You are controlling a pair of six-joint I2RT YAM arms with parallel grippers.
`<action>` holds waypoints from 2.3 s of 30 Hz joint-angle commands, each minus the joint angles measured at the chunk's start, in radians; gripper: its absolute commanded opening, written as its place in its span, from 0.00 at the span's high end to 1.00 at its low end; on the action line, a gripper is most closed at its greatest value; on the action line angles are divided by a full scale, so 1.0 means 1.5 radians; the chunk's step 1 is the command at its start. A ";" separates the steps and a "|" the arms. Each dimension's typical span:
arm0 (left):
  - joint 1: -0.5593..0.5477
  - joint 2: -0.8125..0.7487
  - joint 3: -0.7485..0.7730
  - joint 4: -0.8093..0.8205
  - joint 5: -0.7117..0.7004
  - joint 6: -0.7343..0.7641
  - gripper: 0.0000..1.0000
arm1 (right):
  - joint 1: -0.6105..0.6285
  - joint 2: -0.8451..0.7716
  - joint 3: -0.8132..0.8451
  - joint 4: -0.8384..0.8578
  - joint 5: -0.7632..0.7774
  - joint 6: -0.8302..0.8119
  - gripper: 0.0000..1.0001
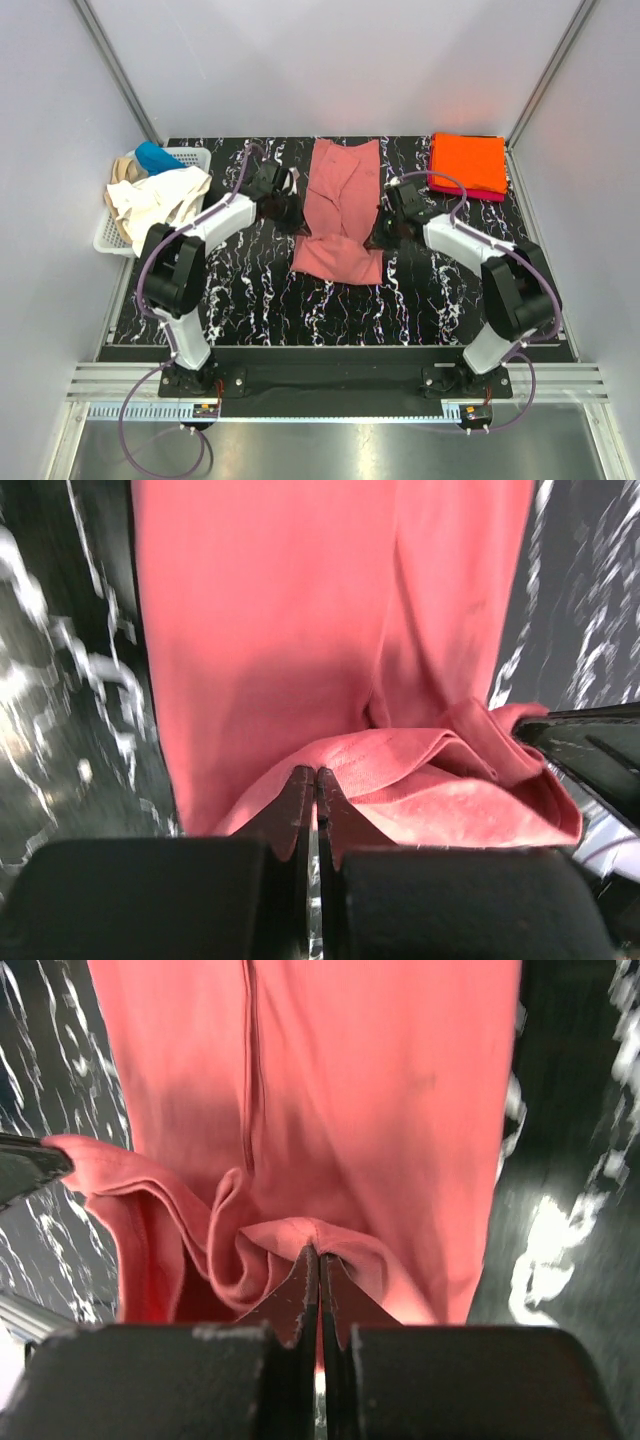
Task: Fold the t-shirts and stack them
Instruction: Fold the tshirt
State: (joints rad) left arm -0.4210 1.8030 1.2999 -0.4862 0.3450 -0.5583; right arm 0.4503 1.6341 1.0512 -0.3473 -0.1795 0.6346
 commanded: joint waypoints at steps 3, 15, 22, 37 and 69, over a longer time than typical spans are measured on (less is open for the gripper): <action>0.031 0.059 0.132 0.000 0.026 0.023 1.00 | -0.045 0.054 0.100 -0.017 -0.045 -0.066 1.00; 0.082 0.243 0.344 -0.006 0.059 0.037 1.00 | -0.118 0.237 0.313 -0.035 -0.103 -0.115 1.00; 0.103 0.329 0.438 -0.003 0.073 0.035 1.00 | -0.139 0.354 0.424 -0.051 -0.139 -0.137 1.00; 0.118 0.361 0.476 0.029 0.034 0.028 0.98 | -0.169 0.444 0.562 -0.101 -0.151 -0.147 0.83; 0.086 0.374 0.431 0.132 0.000 0.064 0.71 | -0.179 0.461 0.517 -0.092 -0.152 -0.155 0.64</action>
State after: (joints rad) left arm -0.3141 2.3234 1.8790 -0.3225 0.3897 -0.5026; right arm 0.1776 2.3268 1.8065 -0.4957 -0.4503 0.4240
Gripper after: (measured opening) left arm 0.287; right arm 0.344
